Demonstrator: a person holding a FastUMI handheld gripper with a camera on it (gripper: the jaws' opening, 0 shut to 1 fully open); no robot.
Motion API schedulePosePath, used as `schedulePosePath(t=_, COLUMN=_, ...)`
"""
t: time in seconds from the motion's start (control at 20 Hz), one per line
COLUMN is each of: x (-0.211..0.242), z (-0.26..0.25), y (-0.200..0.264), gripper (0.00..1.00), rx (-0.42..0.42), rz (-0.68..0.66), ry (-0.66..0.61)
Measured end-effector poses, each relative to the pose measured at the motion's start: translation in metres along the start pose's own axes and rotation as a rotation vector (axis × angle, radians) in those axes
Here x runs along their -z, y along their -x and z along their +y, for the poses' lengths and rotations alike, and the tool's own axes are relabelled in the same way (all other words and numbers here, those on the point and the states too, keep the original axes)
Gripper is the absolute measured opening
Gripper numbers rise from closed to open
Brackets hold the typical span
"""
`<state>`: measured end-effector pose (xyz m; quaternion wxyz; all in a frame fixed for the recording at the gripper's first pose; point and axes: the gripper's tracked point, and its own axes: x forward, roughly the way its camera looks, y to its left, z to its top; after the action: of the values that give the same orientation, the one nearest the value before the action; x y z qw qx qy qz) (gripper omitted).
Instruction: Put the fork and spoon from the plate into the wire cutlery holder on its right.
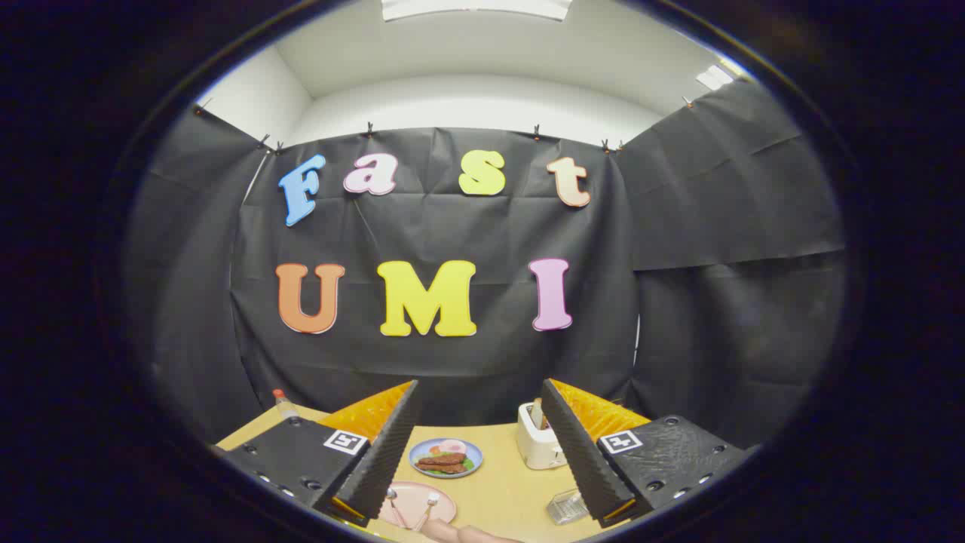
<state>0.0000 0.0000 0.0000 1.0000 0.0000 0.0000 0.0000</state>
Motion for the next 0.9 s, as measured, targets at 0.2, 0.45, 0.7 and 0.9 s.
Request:
schedulePosePath(t=0.2, x=0.004, z=0.016, y=0.009, gripper=0.96, rx=-0.041, rz=0.026, ry=0.021)
schedulePosePath(t=0.45, x=0.014, z=0.024, y=0.014, gripper=0.96, rx=-0.067, rz=0.06, ry=0.03)
schedulePosePath(t=0.7, x=0.038, z=0.033, y=0.006, gripper=0.96, rx=-0.082, rz=0.104, ry=0.043)
schedulePosePath(t=0.9, x=0.077, z=0.044, y=-0.001, gripper=0.96, rx=-0.097, rz=0.182, ry=0.054)
